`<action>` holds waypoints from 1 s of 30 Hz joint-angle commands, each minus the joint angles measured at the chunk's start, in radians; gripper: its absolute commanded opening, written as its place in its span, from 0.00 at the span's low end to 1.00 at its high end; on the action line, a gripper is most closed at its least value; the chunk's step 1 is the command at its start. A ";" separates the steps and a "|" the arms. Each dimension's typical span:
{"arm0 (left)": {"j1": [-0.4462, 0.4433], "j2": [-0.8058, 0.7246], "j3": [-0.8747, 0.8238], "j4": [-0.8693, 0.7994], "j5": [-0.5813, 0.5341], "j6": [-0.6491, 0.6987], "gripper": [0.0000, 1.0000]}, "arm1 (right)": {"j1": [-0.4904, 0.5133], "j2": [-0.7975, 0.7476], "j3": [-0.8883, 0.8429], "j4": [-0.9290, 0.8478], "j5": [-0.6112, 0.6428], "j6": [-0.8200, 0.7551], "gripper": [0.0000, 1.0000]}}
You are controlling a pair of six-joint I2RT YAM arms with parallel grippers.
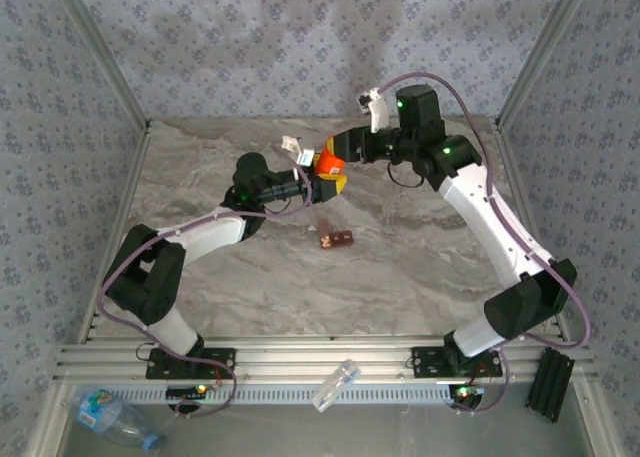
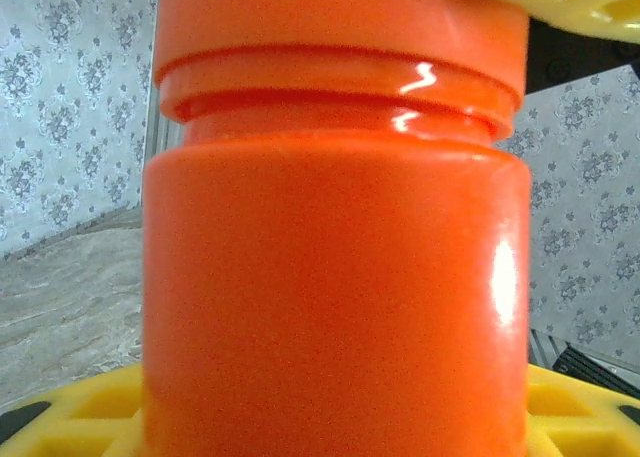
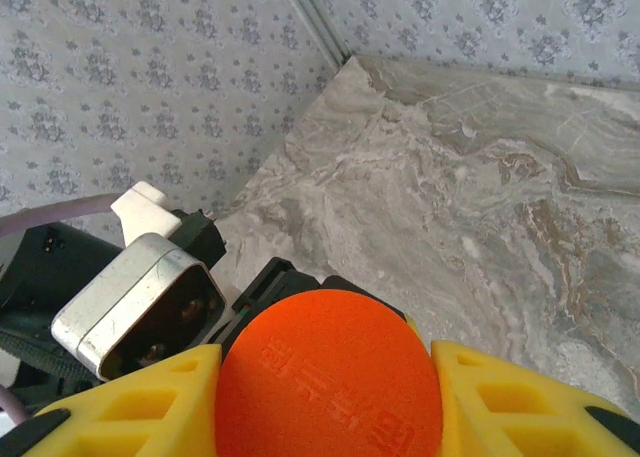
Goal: Sort the pills into containers
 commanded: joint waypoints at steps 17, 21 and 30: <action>-0.031 -0.112 0.064 -0.204 -0.190 0.363 0.00 | 0.143 0.078 0.047 -0.121 0.256 0.310 0.39; -0.037 -0.113 0.060 -0.201 -0.207 0.371 0.00 | 0.157 0.086 0.062 -0.129 0.267 0.328 0.39; -0.057 -0.100 0.035 -0.142 -0.313 0.374 0.00 | 0.167 0.081 0.062 -0.089 0.286 0.430 0.48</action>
